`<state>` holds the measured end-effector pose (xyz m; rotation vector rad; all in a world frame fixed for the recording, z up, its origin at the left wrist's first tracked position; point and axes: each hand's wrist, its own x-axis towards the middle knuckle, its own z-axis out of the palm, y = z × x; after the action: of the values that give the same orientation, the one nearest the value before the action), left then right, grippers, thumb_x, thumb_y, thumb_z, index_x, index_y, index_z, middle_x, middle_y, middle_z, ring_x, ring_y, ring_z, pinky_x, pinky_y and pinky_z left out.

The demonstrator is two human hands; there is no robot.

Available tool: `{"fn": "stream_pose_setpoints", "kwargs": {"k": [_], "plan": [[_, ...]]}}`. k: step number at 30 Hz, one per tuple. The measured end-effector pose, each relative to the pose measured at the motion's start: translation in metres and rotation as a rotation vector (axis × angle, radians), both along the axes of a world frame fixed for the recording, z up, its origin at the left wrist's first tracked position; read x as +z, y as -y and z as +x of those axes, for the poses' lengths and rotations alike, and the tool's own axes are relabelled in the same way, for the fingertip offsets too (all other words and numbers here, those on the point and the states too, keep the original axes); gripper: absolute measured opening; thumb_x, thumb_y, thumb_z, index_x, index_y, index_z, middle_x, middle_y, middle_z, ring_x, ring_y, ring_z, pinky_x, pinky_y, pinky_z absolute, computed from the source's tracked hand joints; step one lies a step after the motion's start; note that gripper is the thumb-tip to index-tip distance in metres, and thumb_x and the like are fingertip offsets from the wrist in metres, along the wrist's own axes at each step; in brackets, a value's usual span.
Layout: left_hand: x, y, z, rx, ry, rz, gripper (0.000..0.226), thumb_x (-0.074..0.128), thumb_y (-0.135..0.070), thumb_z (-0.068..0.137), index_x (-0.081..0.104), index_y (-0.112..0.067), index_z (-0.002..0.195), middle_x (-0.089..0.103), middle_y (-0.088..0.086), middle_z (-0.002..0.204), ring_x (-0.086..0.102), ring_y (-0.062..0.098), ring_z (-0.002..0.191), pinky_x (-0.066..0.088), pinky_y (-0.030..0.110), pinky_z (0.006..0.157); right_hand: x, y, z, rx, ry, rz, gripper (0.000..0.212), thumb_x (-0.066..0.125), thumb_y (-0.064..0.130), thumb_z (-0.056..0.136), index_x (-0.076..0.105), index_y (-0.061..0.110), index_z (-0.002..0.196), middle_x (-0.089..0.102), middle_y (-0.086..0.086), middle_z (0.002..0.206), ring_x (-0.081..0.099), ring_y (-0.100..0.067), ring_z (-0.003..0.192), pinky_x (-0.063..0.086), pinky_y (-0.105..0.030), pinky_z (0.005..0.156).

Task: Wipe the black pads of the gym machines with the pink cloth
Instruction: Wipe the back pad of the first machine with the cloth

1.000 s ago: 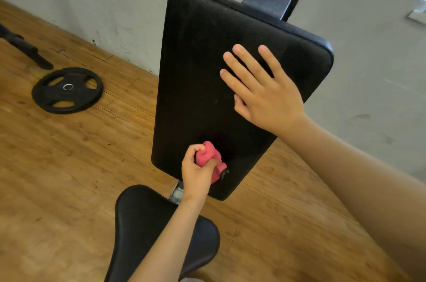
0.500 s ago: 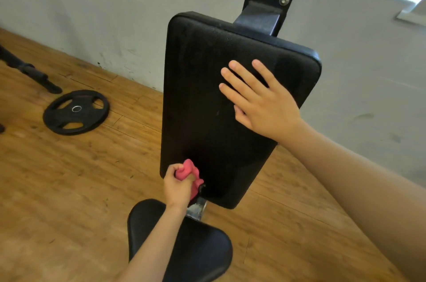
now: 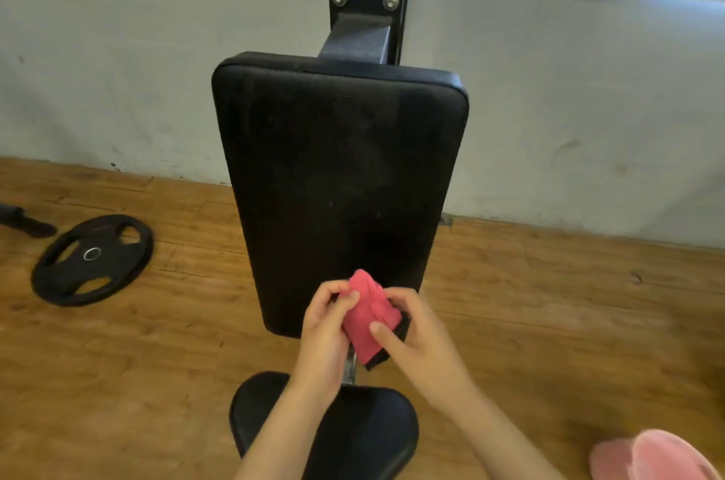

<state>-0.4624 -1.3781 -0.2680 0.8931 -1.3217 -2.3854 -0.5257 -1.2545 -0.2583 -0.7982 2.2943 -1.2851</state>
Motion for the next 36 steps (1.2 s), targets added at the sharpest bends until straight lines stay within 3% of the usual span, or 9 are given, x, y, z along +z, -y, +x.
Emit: {"fn": "stream_pose_setpoints", "kwargs": {"k": [4, 7, 9, 14, 18, 22, 25, 30, 36], "plan": [[-0.004, -0.015, -0.003, -0.055, 0.127, -0.212, 0.004, 0.066, -0.011, 0.086, 0.064, -0.013, 0.09, 0.065, 0.004, 0.108, 0.065, 0.019, 0.097, 0.053, 0.025, 0.066, -0.015, -0.003, 0.009, -0.136, -0.017, 0.024, 0.036, 0.071, 0.038, 0.08, 0.056, 0.038, 0.114, 0.054, 0.022, 0.105, 0.051, 0.005, 0.099, 0.044, -0.014, 0.081], [-0.01, -0.021, -0.006, -0.149, 0.179, -0.323, 0.007, 0.064, -0.011, 0.089, 0.068, -0.017, 0.092, 0.066, 0.003, 0.103, 0.066, 0.013, 0.09, 0.052, 0.02, 0.062, -0.027, -0.002, 0.017, -0.196, 0.172, -0.013, 0.036, 0.073, 0.027, 0.081, 0.06, 0.03, 0.115, 0.06, 0.014, 0.101, 0.058, -0.001, 0.092, 0.049, -0.017, 0.075], [-0.016, -0.022, -0.007, -0.249, 0.166, -0.431, 0.014, 0.063, -0.011, 0.09, 0.069, -0.023, 0.095, 0.066, -0.002, 0.104, 0.065, 0.01, 0.095, 0.054, 0.021, 0.07, -0.034, -0.001, 0.021, -0.256, 0.318, -0.087, 0.036, 0.07, 0.017, 0.085, 0.06, 0.026, 0.118, 0.066, 0.008, 0.096, 0.064, -0.005, 0.084, 0.052, -0.019, 0.067], [-0.025, -0.013, -0.009, -0.321, 0.182, -0.966, 0.022, 0.065, -0.024, 0.088, 0.061, -0.043, 0.098, 0.048, -0.019, 0.111, 0.043, -0.007, 0.109, 0.045, 0.02, 0.093, -0.042, 0.007, 0.024, -0.346, 0.377, -0.232, 0.019, 0.062, 0.011, 0.091, 0.067, 0.025, 0.102, 0.069, 0.004, 0.079, 0.064, -0.005, 0.07, 0.049, -0.019, 0.061], [-0.005, 0.005, -0.017, -0.294, 0.118, -1.355, 0.023, 0.055, -0.039, 0.088, 0.06, -0.037, 0.11, 0.039, -0.018, 0.11, 0.036, -0.004, 0.107, 0.036, 0.016, 0.089, -0.041, 0.014, 0.017, -0.394, 0.452, -0.33, 0.008, 0.063, 0.021, 0.091, 0.068, 0.016, 0.095, 0.069, -0.01, 0.084, 0.068, -0.021, 0.079, 0.055, -0.033, 0.071], [0.031, 0.034, -0.039, -0.127, 0.005, -1.736, 0.021, 0.061, -0.025, 0.088, 0.063, -0.023, 0.109, 0.046, -0.005, 0.114, 0.039, 0.007, 0.108, 0.04, 0.027, 0.09, -0.033, 0.018, 0.009, -0.473, 0.525, -0.482, 0.015, 0.061, 0.027, 0.091, 0.067, 0.014, 0.096, 0.072, -0.002, 0.087, 0.068, -0.014, 0.082, 0.052, -0.019, 0.068], [0.05, 0.057, -0.063, -0.024, -0.107, -2.053, 0.033, 0.062, -0.018, 0.088, 0.059, -0.014, 0.12, 0.045, 0.011, 0.134, 0.036, 0.025, 0.13, 0.034, 0.04, 0.105, -0.024, 0.02, 0.005, -0.484, 0.571, -0.573, 0.014, 0.059, 0.027, 0.092, 0.066, 0.023, 0.104, 0.073, 0.006, 0.095, 0.068, -0.007, 0.09, 0.051, -0.015, 0.071], [0.063, 0.097, -0.105, 0.003, -0.249, -2.453, 0.055, 0.053, -0.024, 0.094, 0.033, -0.014, 0.145, 0.019, 0.016, 0.151, 0.013, 0.03, 0.144, 0.008, 0.042, 0.119, -0.014, 0.027, -0.007, -0.611, 0.478, -0.72, 0.038, 0.064, 0.021, 0.088, 0.048, 0.031, 0.122, 0.07, 0.012, 0.105, 0.066, -0.001, 0.097, 0.054, -0.015, 0.075], [0.046, 0.114, -0.12, 0.096, -0.292, -2.621, 0.061, 0.041, -0.033, 0.099, 0.014, -0.017, 0.152, -0.01, 0.01, 0.161, -0.009, 0.025, 0.148, 0.002, 0.042, 0.121, -0.028, 0.053, -0.023, -0.729, 0.219, -0.648, 0.029, 0.066, 0.013, 0.089, 0.047, 0.029, 0.104, 0.064, 0.004, 0.094, 0.064, 0.001, 0.08, 0.05, -0.013, 0.069]]}}
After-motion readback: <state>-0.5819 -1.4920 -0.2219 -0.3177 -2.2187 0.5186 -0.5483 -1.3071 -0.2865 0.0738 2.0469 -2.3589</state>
